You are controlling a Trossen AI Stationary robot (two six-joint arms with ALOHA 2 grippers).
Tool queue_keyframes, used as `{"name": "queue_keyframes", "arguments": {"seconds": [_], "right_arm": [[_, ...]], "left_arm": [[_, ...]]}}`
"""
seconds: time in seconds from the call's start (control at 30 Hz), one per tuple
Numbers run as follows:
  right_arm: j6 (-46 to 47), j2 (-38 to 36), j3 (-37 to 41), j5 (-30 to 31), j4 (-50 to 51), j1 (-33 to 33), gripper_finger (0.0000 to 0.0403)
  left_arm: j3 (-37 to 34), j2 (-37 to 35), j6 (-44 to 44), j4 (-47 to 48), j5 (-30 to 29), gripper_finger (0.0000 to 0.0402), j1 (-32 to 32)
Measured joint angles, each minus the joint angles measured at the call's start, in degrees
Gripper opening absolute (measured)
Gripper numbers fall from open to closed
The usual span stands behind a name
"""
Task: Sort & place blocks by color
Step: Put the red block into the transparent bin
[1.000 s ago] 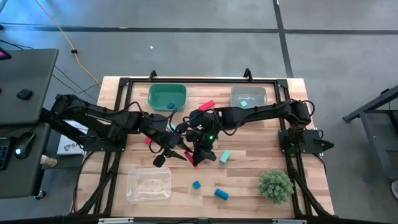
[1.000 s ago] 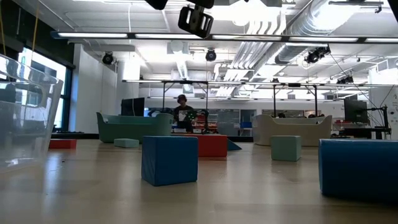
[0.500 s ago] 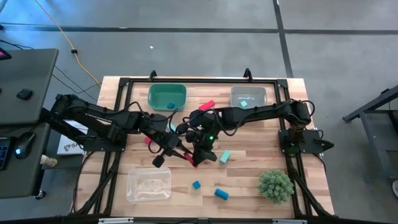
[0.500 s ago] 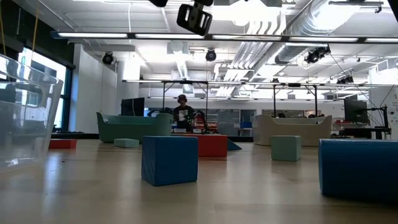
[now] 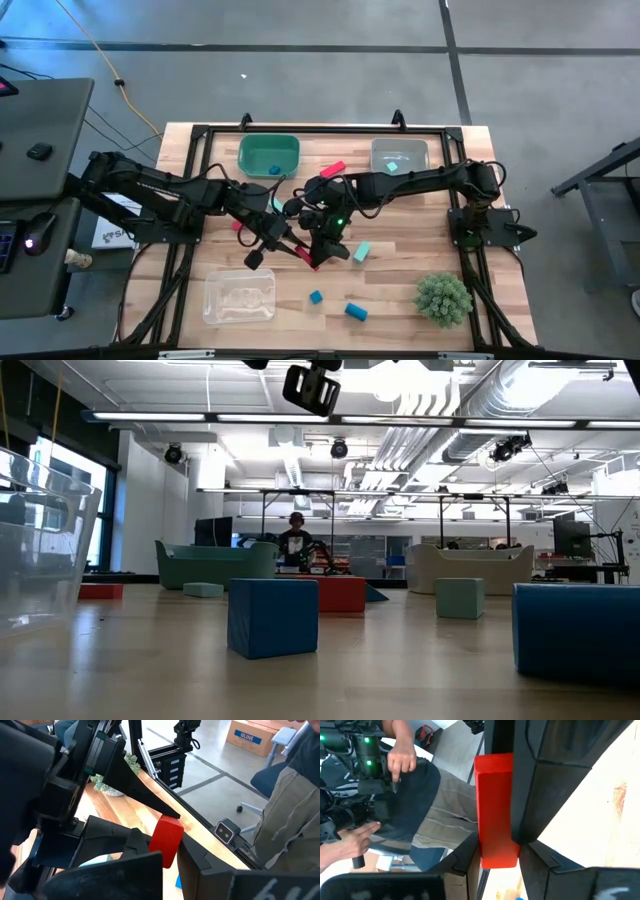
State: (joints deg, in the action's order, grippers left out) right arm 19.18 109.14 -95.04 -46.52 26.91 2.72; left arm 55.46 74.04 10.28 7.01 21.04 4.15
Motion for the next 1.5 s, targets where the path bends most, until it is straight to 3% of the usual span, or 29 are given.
{"name": "queue_keyframes", "arguments": {"seconds": [0.13,0.37,0.5,0.8,1.0,1.17,1.5], "right_arm": [[0.2,0.0,0.0,0.3,0.3,0.0,0.0113],[0.5,0.0,0.0,1.9,-0.1,0.0,0.0193],[2.0,0.0,0.0,0.0,0.3,-0.8,0.0216],[4.4,0.0,0.0,-0.2,2.3,-1.7,0.022],[3.9,0.0,0.0,0.0,4.3,-2.4,0.022],[3.2,0.0,0.0,1.9,4.8,-3.5,0.022],[1.3,0.0,0.0,3.0,6.8,-6.2,0.022]], "left_arm": [[0.0,0.0,-0.3,0.5,0.0,0.0,0.0],[0.0,0.0,-1.2,1.4,-0.4,0.0001,0.0],[0.0,-0.3,-1.3,3.6,-0.2,0.0001,0.0],[0.1,-2.3,-5.2,10.4,-0.1,0.0001,0.6],[0.0,-5.0,-10.3,22.2,-3.3,0.0,3.1],[-0.1,-6.4,-16.6,32.3,-6.9,0.0,6.8],[0.0,-6.5,-27.3,36.8,-10.6,0.0,16.1]]}}
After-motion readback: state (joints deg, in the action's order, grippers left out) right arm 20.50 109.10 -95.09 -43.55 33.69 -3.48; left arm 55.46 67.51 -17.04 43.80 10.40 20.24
